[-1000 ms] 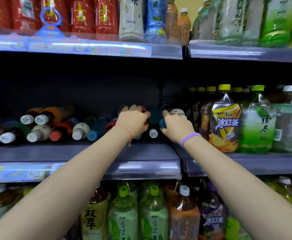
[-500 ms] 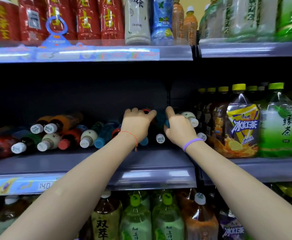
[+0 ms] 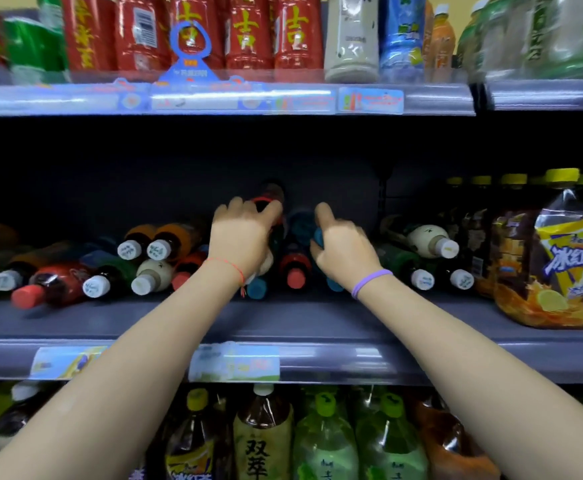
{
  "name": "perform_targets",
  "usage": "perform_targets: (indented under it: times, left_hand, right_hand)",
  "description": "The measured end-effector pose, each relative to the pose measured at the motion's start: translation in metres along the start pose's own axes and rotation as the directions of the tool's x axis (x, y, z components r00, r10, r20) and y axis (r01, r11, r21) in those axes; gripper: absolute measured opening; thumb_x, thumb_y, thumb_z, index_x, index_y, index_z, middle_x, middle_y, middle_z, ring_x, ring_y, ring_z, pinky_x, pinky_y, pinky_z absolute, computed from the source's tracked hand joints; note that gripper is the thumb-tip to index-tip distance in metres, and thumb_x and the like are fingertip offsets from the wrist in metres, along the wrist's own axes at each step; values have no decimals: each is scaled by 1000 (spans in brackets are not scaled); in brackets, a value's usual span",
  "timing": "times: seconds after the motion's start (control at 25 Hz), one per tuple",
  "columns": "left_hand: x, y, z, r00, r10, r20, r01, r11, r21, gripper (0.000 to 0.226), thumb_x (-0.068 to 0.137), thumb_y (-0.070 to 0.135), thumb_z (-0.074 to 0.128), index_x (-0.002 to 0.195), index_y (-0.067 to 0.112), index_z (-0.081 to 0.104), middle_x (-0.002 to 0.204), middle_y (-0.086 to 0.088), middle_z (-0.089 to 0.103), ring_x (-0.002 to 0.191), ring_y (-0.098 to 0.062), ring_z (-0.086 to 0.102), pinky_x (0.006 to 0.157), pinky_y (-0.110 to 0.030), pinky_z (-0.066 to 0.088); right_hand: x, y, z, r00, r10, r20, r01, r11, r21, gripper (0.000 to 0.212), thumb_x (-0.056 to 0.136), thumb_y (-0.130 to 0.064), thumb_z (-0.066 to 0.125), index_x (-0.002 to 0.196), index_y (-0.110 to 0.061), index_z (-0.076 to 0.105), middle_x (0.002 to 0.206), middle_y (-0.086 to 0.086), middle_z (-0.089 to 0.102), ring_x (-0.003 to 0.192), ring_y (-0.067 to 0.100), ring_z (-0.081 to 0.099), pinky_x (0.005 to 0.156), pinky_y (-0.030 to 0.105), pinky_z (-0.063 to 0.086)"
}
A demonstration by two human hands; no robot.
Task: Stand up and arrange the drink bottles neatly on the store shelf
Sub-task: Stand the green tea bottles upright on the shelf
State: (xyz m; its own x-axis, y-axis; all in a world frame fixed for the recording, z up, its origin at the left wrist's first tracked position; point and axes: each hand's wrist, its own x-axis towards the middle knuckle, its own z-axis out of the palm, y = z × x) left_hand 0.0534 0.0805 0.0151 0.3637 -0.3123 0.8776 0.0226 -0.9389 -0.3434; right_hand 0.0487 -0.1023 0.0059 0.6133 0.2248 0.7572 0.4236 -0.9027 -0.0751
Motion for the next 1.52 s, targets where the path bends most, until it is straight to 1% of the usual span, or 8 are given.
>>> perform_targets:
  times: [0.16, 0.4, 0.6, 0.76, 0.84, 1.08, 1.28, 1.52]
  left_hand:
    - [-10, -31, 3, 977, -111, 184, 105, 994, 40, 44, 59, 14, 76, 100, 19, 64, 71, -12, 60, 70, -32, 57, 61, -34, 36]
    - [-23, -34, -6, 706, -308, 638, 349, 935, 64, 40, 93, 37, 53, 130, 24, 52, 130, -17, 51, 120, -38, 46, 100, -42, 35]
    - [3, 21, -33, 957, -182, 226, 226, 956, -187, 35, 89, 31, 44, 112, 14, 63, 114, -17, 57, 104, -38, 53, 88, -44, 40]
    - [14, 84, -39, 957, 124, 260, -4, 908, -419, 35, 91, 38, 49, 120, 25, 62, 119, -8, 57, 113, -31, 51, 92, -41, 38]
    - [16, 112, -33, 921, 209, 330, -35, 886, -463, 37, 92, 40, 51, 126, 27, 58, 122, -7, 54, 118, -29, 48, 95, -39, 36]
    - [17, 149, -29, 808, 272, 523, 22, 872, -488, 33, 93, 38, 50, 122, 25, 58, 125, -12, 54, 116, -34, 55, 97, -38, 40]
    - [21, 149, -32, 890, 115, 442, 190, 787, -586, 57, 89, 35, 57, 141, 18, 43, 131, -15, 51, 119, -37, 53, 98, -42, 45]
    - [26, 144, -43, 974, -147, 172, 218, 814, -539, 74, 81, 49, 68, 143, 20, 40, 131, -6, 56, 120, -29, 53, 98, -45, 41]
  right_hand:
    - [15, -36, 13, 993, -21, 112, 24, 999, -26, 51, 96, -21, 55, 141, -14, 33, 102, 19, 59, 93, 41, 58, 71, 40, 48]
    - [8, -28, 10, 932, -70, 356, 26, 992, 126, 42, 89, -25, 62, 125, -20, 40, 103, 15, 59, 99, 35, 56, 76, 33, 45]
    - [-3, 3, -10, 953, -94, 288, 66, 992, 107, 53, 88, -29, 61, 136, -20, 40, 120, 15, 57, 112, 35, 54, 92, 41, 48]
    - [-20, 67, -41, 961, 277, -1, -258, 890, -375, 51, 89, -28, 60, 133, -11, 40, 127, 19, 45, 116, 38, 46, 90, 42, 42]
    - [-33, 97, -55, 899, 435, 43, -375, 818, -437, 54, 89, -21, 59, 136, -9, 36, 125, 20, 51, 113, 38, 52, 83, 40, 41]
    - [-47, 130, -50, 964, 266, -18, -264, 938, -223, 47, 98, -8, 42, 142, -1, 28, 108, 24, 61, 94, 44, 64, 62, 39, 38]
    - [-47, 110, -84, 945, 90, -314, -109, 993, -44, 31, 103, -26, 46, 119, 0, 43, 95, 20, 64, 82, 45, 63, 58, 34, 32]
    - [-55, 88, -110, 878, 245, -412, -56, 906, 419, 27, 101, -29, 50, 103, -3, 45, 79, 2, 54, 71, 27, 55, 59, 32, 34]
